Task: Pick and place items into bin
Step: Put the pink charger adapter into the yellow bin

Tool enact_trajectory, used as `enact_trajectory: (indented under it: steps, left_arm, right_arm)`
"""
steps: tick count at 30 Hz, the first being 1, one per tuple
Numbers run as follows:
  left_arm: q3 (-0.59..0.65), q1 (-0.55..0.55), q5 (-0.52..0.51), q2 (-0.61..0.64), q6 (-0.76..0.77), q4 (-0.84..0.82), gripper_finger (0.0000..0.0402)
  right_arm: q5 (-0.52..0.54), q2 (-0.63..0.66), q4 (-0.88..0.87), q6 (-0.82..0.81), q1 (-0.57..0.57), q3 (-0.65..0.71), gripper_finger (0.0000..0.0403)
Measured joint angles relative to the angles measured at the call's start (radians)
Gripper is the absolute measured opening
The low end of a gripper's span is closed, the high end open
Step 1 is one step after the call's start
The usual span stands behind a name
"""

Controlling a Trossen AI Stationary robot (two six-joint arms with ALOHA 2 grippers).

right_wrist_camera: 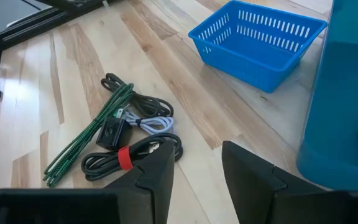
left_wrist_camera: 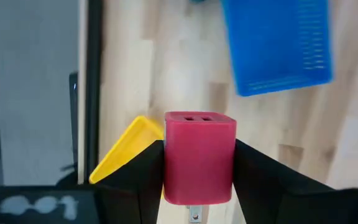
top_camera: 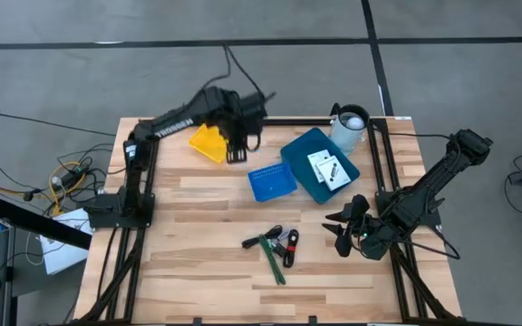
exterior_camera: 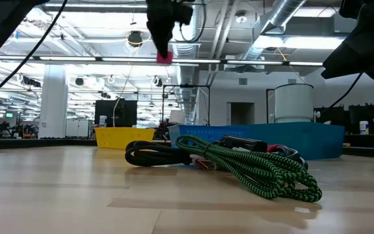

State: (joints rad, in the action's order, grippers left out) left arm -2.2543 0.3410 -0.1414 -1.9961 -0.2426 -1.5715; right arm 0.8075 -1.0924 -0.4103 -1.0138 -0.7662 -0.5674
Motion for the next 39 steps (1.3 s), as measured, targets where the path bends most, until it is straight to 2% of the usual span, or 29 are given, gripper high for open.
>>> enact_trajectory:
  steps: [5, 12, 24, 27, 34, 39]
  left_arm:
    - [0.001, 0.127, 0.002, 0.000, 0.036, 0.000, 0.0151]
    - [0.001, 0.259, 0.002, 0.000, 0.171, 0.000, 0.0151]
    - [0.006, 0.304, -0.004, 0.000, 0.319, 0.003, 0.0151]
    - [0.057, 0.292, -0.025, 0.000, 0.325, 0.002, 0.0151]
    - [0.278, 0.277, -0.102, -0.001, 0.325, 0.004, 0.0151]
    - [0.447, 0.277, -0.102, -0.001, 0.309, 0.105, 0.0151]
  right_arm:
    - [0.000, 0.000, 0.000, 0.000, 0.000, 0.000, 0.0128]
    - [0.000, 0.000, 0.000, 0.000, 0.000, 0.000, 0.0128]
    - [0.000, 0.000, 0.008, 0.000, 0.000, 0.000, 0.0128]
    - [0.000, 0.000, 0.008, 0.000, 0.000, 0.000, 0.0128]
    - [-0.001, 0.000, 0.010, 0.000, 0.000, 0.000, 0.0128]
    - [-0.001, 0.000, 0.011, 0.000, 0.000, 0.000, 0.0128]
